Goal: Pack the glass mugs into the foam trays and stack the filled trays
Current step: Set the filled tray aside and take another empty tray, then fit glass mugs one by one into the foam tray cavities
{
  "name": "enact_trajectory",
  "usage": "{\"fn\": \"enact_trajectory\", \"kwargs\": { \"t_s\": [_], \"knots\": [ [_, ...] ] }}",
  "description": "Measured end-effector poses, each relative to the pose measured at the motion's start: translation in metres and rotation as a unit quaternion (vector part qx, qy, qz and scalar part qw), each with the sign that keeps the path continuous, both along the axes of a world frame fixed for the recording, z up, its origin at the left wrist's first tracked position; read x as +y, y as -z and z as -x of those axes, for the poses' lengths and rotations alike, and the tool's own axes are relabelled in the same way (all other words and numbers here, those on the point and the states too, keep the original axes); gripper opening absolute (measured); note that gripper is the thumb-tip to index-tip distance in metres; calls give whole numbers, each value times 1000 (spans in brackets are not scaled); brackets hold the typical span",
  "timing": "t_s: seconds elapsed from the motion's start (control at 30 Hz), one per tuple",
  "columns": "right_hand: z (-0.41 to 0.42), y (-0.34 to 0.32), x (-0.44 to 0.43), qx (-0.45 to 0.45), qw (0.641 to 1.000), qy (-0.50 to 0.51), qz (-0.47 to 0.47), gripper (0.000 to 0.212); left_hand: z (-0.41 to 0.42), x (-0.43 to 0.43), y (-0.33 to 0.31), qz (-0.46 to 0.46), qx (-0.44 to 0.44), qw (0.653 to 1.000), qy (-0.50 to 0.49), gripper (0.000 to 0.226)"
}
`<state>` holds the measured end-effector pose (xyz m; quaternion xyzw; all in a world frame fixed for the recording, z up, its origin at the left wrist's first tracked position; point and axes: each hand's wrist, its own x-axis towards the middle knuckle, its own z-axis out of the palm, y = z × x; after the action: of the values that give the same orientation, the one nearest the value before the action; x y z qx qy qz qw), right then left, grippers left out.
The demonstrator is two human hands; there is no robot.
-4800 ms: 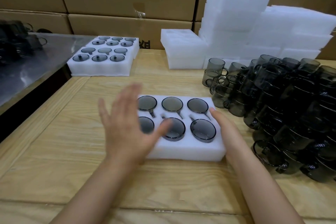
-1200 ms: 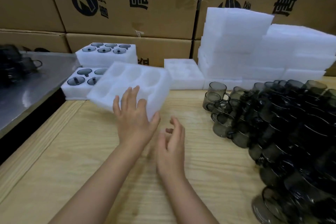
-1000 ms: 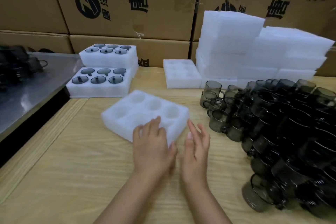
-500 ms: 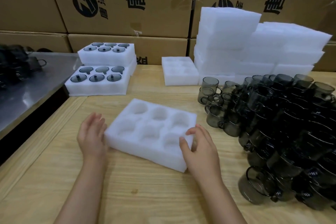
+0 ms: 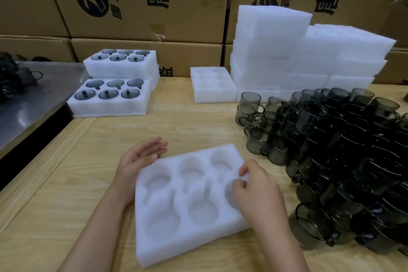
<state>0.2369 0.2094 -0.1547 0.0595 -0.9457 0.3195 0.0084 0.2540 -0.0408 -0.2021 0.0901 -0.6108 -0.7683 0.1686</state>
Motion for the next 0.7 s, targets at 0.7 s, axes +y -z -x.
{"fn": "enact_trajectory", "kwargs": {
  "t_s": [0.7],
  "knots": [
    [71,-97,33,204,908,202,-305,42,2,4,4,38,16,998,-38,40]
  ]
}}
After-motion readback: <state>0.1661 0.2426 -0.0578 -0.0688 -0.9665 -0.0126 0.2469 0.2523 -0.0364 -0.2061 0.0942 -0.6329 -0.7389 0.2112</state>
